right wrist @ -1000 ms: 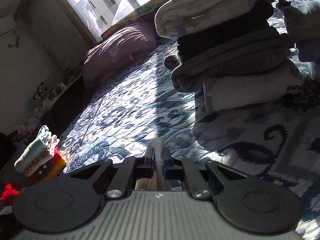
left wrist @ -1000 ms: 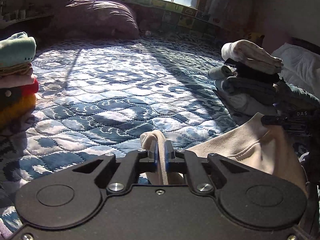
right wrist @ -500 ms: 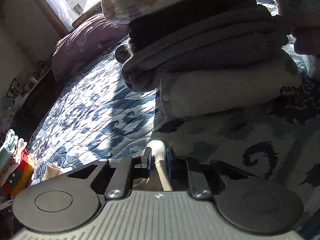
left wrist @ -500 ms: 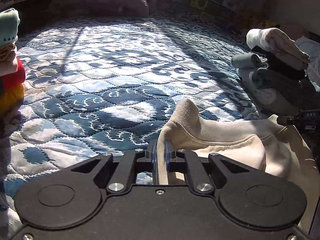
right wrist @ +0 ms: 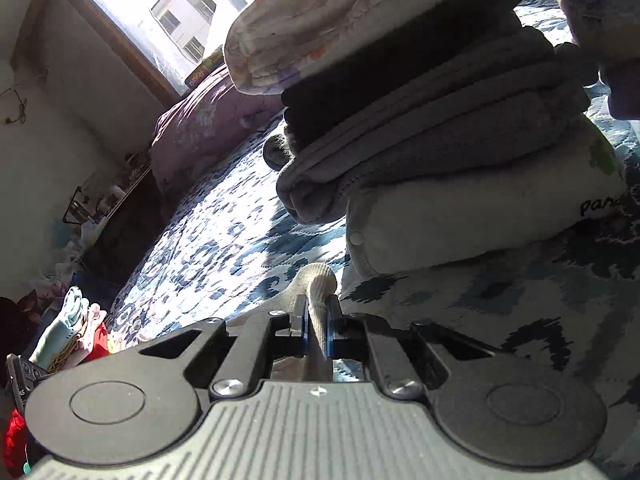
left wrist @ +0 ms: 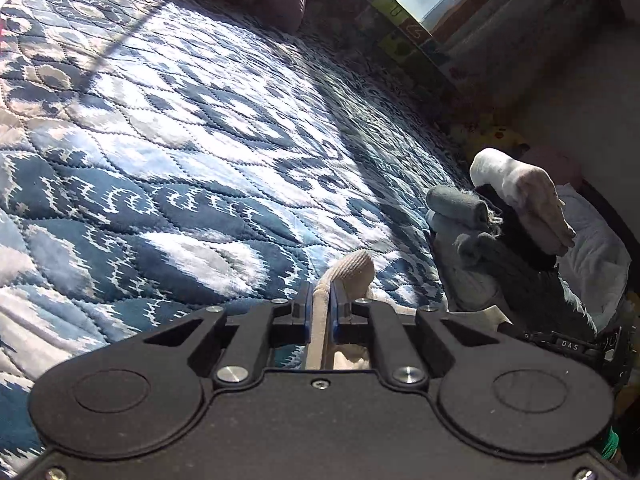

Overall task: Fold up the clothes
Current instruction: 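Pull the cream fabric with the left tool while the right tool grips the cuff, then open both tools and spread the sweatshirt flat on the quilt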

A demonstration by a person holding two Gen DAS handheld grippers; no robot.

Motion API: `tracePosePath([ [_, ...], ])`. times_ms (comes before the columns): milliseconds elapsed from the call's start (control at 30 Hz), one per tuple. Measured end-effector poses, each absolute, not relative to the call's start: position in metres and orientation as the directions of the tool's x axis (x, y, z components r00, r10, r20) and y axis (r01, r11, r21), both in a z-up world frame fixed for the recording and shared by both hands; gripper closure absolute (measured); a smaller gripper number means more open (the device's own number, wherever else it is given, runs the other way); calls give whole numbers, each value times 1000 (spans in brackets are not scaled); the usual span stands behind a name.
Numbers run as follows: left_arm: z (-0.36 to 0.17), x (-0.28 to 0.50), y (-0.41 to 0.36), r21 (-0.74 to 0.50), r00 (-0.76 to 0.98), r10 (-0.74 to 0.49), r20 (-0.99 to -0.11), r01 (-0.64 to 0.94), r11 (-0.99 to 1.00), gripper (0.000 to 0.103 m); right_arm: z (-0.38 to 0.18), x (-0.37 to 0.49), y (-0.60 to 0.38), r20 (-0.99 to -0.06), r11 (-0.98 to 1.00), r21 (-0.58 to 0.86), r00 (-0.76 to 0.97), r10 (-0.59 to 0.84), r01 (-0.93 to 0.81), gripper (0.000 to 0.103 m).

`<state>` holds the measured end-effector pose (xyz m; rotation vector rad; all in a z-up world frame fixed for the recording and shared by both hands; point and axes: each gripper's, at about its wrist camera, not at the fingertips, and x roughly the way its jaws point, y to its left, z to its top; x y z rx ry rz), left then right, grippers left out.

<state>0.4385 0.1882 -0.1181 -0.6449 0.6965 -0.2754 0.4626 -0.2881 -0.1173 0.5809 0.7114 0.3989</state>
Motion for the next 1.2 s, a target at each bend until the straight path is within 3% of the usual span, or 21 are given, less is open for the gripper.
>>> tracePosePath([
  [100, -133, 453, 194, -651, 722, -418, -551, -58, 757, 97, -130, 477, -287, -539, 789, 605, 673, 506, -109, 93],
  [200, -147, 458, 191, -611, 689, -378, -618, -120, 782, 90, -148, 493, -278, -627, 825, 562, 618, 475, -64, 93],
  [267, -141, 458, 189, -583, 685, -357, -635, -121, 804, 87, -141, 493, -275, -640, 841, 538, 622, 452, -57, 83],
  [300, -138, 456, 190, -582, 689, -350, -635, -128, 803, 82, -136, 491, -276, -636, 843, 536, 631, 444, -53, 70],
  [333, -135, 453, 190, -585, 696, -348, -628, -127, 801, 80, -129, 488, -278, -630, 843, 536, 642, 438, -48, 66],
  [500, -112, 428, 189, -510, 739, -263, -621, -126, 851, 75, -85, 446, -296, -564, 839, 538, 703, 433, -84, 66],
  [733, -73, 350, 226, -611, 834, -231, -500, -151, 777, 63, -61, 324, -323, -446, 780, 610, 752, 486, -143, 60],
  [933, -52, 264, 262, -600, 877, -140, -459, -190, 777, 63, -92, 223, -315, -409, 724, 670, 734, 542, -161, 60],
  [1200, -65, 177, 299, -573, 855, -51, -516, -301, 763, 63, -136, 147, -268, -439, 717, 673, 681, 586, -183, 60],
])
